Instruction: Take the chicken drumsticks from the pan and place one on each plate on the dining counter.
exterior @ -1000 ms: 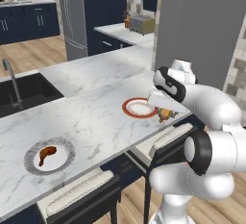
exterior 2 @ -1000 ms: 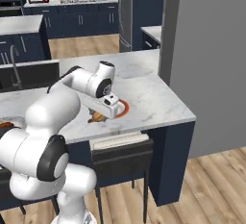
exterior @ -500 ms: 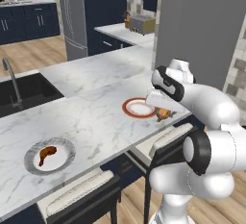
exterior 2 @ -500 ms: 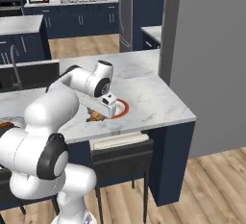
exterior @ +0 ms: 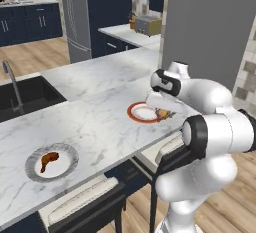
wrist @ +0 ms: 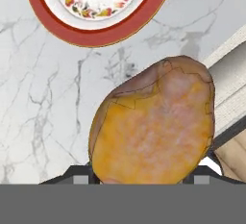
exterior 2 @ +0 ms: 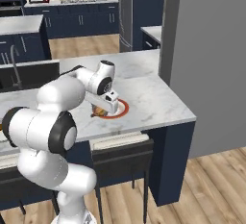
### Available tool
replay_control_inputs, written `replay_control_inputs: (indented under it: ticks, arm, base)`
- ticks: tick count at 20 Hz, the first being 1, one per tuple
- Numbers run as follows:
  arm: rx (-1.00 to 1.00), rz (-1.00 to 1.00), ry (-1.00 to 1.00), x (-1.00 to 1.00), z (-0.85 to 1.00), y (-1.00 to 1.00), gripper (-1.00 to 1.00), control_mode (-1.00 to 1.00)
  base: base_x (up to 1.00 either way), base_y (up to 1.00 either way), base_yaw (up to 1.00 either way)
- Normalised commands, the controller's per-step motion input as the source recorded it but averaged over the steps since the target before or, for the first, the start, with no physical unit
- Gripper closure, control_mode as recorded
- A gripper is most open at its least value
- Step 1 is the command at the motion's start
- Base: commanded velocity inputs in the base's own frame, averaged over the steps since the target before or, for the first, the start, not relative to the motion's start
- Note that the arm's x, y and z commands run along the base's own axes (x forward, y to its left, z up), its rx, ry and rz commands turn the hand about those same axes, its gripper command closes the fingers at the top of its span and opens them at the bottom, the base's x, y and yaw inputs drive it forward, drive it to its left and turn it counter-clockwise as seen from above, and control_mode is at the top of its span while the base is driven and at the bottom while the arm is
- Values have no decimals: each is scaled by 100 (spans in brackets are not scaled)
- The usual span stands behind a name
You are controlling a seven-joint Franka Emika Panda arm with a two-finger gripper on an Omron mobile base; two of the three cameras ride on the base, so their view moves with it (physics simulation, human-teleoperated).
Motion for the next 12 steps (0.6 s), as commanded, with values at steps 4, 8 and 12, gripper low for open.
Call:
replay_control_inputs:
  ticks: [4, 8, 12]
  arm:
    - [-2, 0, 5, 100, -16, 6, 100, -100]
    - [-6, 0, 3, 92, -27, 16, 100, -100]
    - [-15, 0, 2, 74, -64, 18, 100, -100]
  base:
    - [0, 0, 0]
    - [0, 0, 0]
    - [0, 0, 0]
